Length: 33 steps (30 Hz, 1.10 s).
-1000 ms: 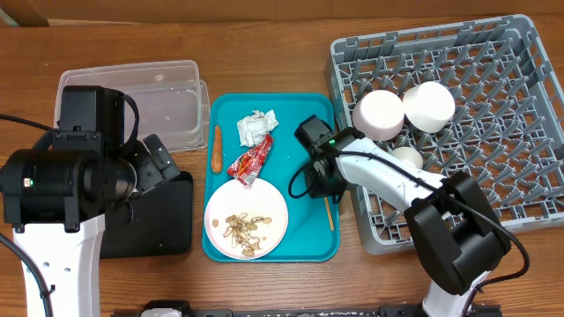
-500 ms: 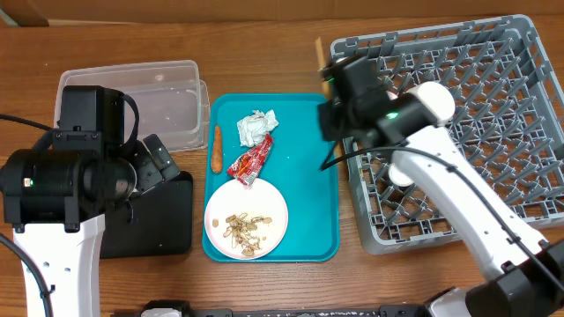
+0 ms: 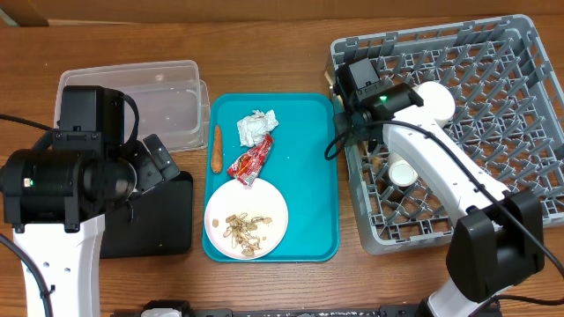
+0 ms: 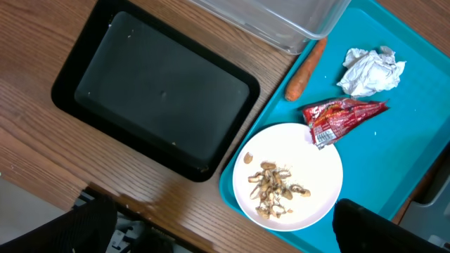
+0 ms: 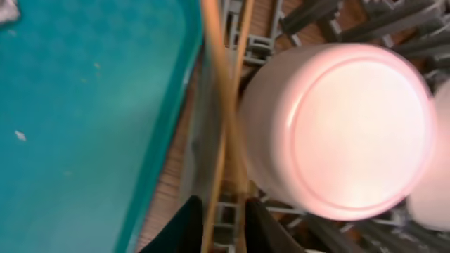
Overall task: Sort waste into correct bins and load items into the dishwasher
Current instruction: 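Lift the chopsticks with right gripper and carry them to the rack, then insert the chopsticks upright into a rack slot with right gripper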
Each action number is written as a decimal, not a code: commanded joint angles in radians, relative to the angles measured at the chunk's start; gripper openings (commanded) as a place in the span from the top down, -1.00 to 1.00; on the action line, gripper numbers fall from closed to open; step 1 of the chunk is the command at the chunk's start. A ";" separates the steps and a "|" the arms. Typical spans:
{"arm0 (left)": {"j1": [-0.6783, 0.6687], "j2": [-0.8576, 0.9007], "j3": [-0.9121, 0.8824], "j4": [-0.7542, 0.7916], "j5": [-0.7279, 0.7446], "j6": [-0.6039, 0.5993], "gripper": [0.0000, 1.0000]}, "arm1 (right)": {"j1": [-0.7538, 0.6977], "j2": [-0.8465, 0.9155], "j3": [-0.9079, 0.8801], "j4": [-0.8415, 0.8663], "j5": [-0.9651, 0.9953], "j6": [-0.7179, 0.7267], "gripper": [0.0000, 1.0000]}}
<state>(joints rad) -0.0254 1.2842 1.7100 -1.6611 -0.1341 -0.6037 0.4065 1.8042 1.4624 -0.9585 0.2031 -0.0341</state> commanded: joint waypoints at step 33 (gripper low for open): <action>0.005 0.005 0.011 0.000 -0.011 -0.005 -1.00 | -0.068 -0.004 0.021 0.101 -0.092 -0.076 -0.01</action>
<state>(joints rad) -0.0254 1.2842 1.7100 -1.6611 -0.1341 -0.6037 0.3408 1.7969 1.4822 -0.8795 0.0967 -0.0719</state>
